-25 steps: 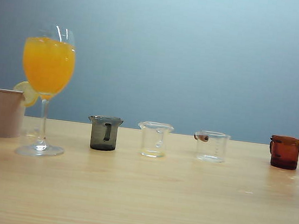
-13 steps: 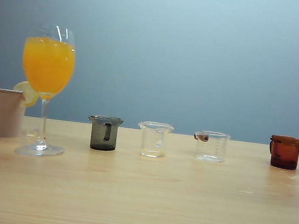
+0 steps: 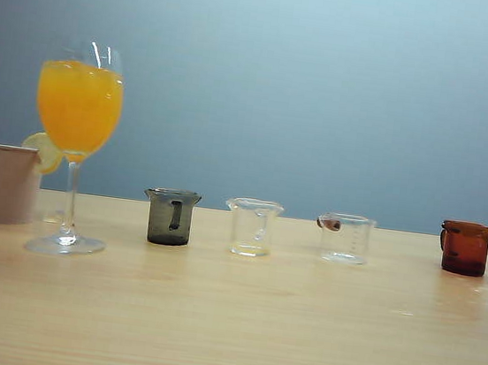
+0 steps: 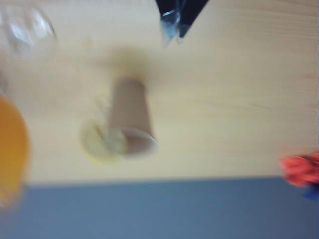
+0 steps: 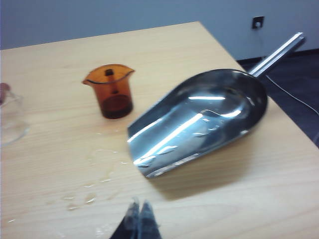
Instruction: Pick up the third measuring cup from the left, pour the pineapple juice inside into the goblet, and finally put the measuring cup back in its original place.
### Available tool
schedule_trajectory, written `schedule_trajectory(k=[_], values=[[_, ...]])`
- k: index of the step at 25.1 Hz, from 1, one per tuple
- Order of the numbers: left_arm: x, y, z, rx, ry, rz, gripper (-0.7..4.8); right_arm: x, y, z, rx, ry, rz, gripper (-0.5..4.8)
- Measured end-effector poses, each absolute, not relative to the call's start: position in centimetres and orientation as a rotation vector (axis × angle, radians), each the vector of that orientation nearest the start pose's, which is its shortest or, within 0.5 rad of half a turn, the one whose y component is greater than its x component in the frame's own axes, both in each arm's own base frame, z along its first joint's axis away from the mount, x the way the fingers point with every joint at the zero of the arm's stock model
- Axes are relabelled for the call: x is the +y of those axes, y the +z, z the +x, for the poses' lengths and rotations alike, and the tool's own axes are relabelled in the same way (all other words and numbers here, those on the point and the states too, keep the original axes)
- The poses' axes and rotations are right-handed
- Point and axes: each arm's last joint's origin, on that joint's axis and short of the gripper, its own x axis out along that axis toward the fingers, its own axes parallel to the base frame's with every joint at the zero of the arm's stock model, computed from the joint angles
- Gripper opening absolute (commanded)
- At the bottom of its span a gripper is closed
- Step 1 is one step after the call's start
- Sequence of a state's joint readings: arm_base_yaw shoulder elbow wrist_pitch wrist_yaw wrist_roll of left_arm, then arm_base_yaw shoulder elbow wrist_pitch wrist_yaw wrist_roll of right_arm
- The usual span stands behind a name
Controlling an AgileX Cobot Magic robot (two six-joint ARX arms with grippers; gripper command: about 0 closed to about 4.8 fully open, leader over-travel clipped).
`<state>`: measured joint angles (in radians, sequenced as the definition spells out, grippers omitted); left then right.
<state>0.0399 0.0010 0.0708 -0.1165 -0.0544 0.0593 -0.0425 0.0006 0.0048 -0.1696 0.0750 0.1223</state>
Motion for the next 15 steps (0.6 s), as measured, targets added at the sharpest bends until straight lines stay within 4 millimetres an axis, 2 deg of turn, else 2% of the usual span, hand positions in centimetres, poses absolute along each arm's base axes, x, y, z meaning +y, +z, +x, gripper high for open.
schedule_trajectory(k=[3,6,10,15], values=[[0.7,17.8,9.3,-0.004,0.164,-0.054,-0.04,-0.3,14.9,9.6,0.160,-0.104,0.115,0.09],[0.9,16.1,9.7,0.034,0.201,-0.041,-0.03,0.1,14.9,9.6,0.164,-0.037,0.115,0.09],[0.8,16.6,9.7,-0.004,0.193,-0.007,-0.03,-0.3,14.9,9.6,0.162,-0.061,0.121,0.09],[0.5,16.6,9.7,-0.004,0.086,0.007,-0.03,-0.1,14.9,9.6,0.164,-0.034,0.120,0.09]])
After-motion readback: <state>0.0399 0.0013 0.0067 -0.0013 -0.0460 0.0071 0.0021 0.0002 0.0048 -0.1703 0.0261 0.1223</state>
